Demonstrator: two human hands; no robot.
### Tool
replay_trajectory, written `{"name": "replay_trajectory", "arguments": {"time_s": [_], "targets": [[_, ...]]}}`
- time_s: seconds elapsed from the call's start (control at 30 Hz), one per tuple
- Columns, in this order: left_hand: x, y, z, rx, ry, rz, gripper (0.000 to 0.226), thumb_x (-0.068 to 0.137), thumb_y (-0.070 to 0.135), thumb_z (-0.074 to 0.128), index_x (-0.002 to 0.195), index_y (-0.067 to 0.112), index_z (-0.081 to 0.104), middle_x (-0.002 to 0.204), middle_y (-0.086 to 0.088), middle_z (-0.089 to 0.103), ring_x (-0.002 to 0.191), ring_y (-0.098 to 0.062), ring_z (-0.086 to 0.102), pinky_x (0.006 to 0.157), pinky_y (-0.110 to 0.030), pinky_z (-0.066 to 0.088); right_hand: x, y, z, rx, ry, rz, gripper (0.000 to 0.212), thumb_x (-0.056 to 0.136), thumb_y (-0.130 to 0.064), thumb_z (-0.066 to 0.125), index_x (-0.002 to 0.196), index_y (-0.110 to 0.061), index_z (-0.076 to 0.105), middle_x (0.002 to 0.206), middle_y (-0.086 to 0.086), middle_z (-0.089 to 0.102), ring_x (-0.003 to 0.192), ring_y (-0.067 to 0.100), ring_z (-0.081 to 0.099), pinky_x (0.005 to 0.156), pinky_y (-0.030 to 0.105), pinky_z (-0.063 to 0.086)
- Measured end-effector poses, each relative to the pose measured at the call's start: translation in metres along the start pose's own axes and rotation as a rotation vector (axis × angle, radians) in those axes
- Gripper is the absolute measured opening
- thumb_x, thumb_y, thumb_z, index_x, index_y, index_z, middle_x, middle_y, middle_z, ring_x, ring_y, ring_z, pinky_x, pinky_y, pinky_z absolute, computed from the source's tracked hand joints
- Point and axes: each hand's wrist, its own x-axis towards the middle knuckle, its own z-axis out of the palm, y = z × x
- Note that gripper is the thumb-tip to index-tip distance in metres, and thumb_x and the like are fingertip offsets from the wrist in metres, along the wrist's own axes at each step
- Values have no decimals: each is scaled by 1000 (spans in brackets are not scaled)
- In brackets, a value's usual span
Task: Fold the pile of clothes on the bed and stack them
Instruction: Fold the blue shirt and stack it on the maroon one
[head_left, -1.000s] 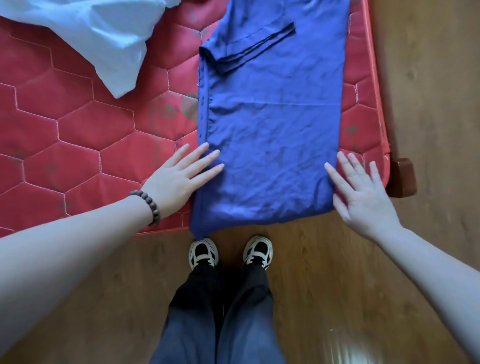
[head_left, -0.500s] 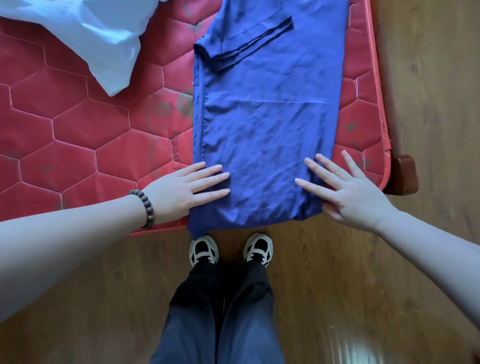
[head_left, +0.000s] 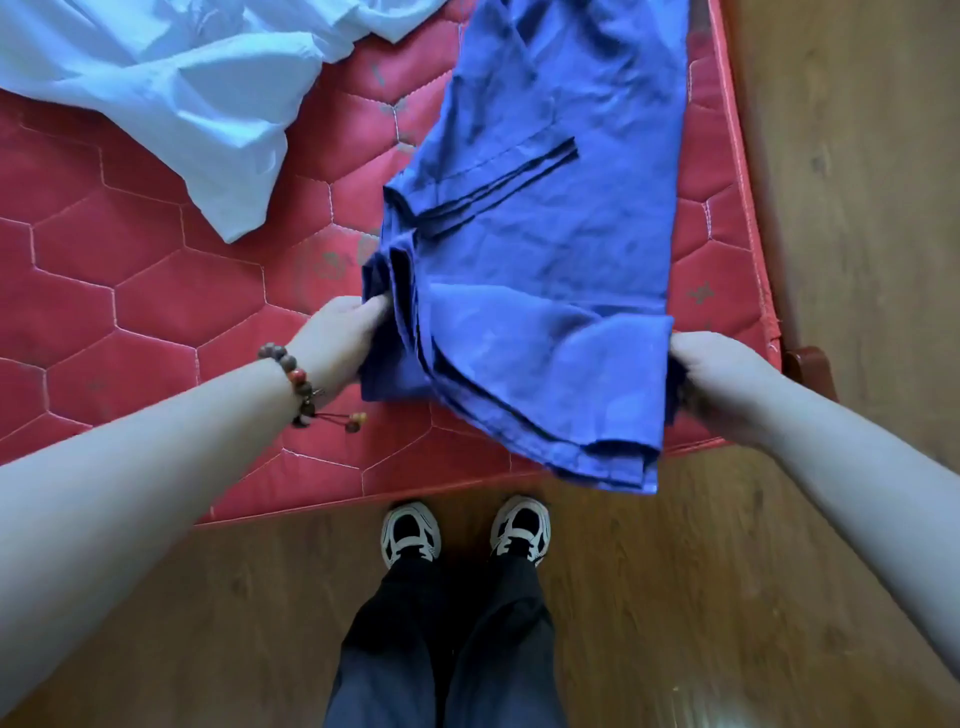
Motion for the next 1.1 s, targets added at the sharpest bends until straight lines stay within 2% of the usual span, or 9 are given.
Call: {"name": "replay_trajectory", "arguments": {"time_s": [0.07,0.17,0.3,0.43,0.5,0.7,0.9,1.0,1.1], "targets": [[8,0,2,157,92,-95,37,90,44,61,69,13,61,64,-4,58,63,-22,54,54,-30,42,11,-3,-1,108,19,186,33,94,-34,55,110,-7,67,102,6,72,85,21,65,79,36,53],[12,-13,1,88,79,-170,36,85,45,66,78,10,65,71,-6,67,65,-22,62,65,-35,53,11,-1,3,35,94,255,23,97,-28,54,107,-11,64,90,6,68,68,17,60,64,29,49],[10,-14,-3,266,151,65,55,75,53,63,83,-1,62,70,-4,58,64,-16,50,62,-33,40,11,-3,5,-18,198,69,20,92,-29,63,93,-9,65,93,8,70,79,23,66,67,30,52],[8,0,6,235,337,143,18,84,25,71,93,10,67,80,-1,67,72,-14,61,68,-26,47,26,-12,12,20,438,-90,25,81,-39,73,84,-15,66,91,3,71,79,17,64,68,32,48],[7,6,9,209,366,193,14,85,20,70,94,10,68,81,-2,69,74,-13,63,69,-24,47,34,-23,21,100,483,-132,15,84,-30,72,85,-16,65,88,3,71,78,16,65,71,34,54],[-8,36,-2,53,240,345,13,89,13,66,81,23,70,77,5,72,69,-3,62,70,-22,50,26,-51,36,16,550,-333,16,88,-13,64,88,3,62,78,14,65,74,14,54,70,32,46],[4,107,-8,-53,213,453,17,90,12,66,81,26,69,75,14,73,75,-1,65,77,-26,52,5,-112,20,62,547,-521,21,95,-6,57,110,-13,69,94,-11,72,87,-1,65,78,15,49],[27,150,-6,-121,209,485,18,92,10,63,84,26,68,75,16,72,74,1,65,72,-18,52,17,-150,2,121,531,-600,24,96,-5,55,110,-20,68,96,-15,73,95,1,66,82,15,49],[64,181,-6,-195,219,481,17,93,8,62,88,22,69,80,11,74,79,-6,67,77,-23,55,44,-179,-21,162,538,-631,24,96,-7,56,104,-27,69,99,-12,73,97,4,66,86,18,51]]}}
